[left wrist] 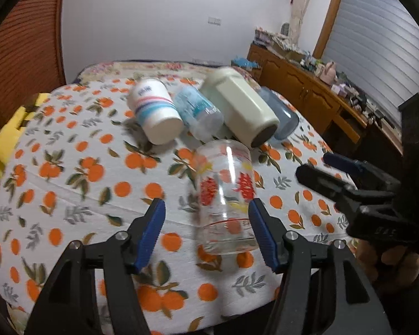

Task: Flip cup upright
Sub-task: 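Close the right tool on the glass cup while the left tool opens and releases it, then lower the glass cup upright onto the sheet with the right tool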

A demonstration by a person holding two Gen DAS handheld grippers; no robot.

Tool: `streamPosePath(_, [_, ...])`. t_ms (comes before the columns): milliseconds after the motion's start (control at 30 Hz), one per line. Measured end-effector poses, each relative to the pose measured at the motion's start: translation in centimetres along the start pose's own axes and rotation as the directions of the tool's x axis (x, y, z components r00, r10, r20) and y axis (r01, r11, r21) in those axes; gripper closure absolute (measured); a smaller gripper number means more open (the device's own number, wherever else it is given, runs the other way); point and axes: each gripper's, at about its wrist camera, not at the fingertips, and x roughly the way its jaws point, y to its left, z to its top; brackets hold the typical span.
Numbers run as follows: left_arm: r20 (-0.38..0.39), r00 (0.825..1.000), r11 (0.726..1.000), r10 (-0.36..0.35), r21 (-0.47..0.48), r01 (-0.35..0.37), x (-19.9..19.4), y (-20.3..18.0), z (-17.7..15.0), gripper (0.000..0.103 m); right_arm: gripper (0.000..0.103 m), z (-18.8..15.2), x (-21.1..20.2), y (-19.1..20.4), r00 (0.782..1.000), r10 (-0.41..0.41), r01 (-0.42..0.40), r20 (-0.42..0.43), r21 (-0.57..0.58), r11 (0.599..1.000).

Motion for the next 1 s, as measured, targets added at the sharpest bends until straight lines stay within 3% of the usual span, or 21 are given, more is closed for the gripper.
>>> streamPosePath(100, [0.043, 0.999, 1.0, 0.029, 0.005, -0.029, -1.5, 0.9, 0.0, 0.035, 0.007, 0.2, 1.0, 1.4, 0.999, 0.042, -0.042, -0.033, 0.006, 0.999])
streamPosePath(367, [0.112, 0.988, 0.994, 0.106, -0.004, -0.106, -3.3, 3.6, 0.1, 0.034, 0.011, 0.6, 4.5, 4.2, 0.986, 0.087, -0.085, -0.142, 0.017, 0.996])
streamPosePath(600, [0.115, 0.986, 0.992, 0.121, -0.032, -0.118, -3.3, 5.4, -0.3, 0.034, 0.012, 1.0, 7.0, 4.5, 0.967, 0.089, -0.078, -0.238, 0.056, 0.995])
streamPosePath(767, [0.109, 0.985, 0.991, 0.132, -0.036, -0.128, -3.1, 5.8, -0.9, 0.034, 0.014, 1.0, 8.8, 4.5, 0.942, 0.11, -0.085, -0.318, 0.09, 0.992])
streamPosePath(1000, [0.106, 0.986, 0.991, 0.126, -0.062, -0.12, -3.0, 6.6, -1.3, 0.034, 0.019, 1.2, 10.0, 4.6, 0.922, 0.103, -0.078, -0.373, 0.079, 0.994])
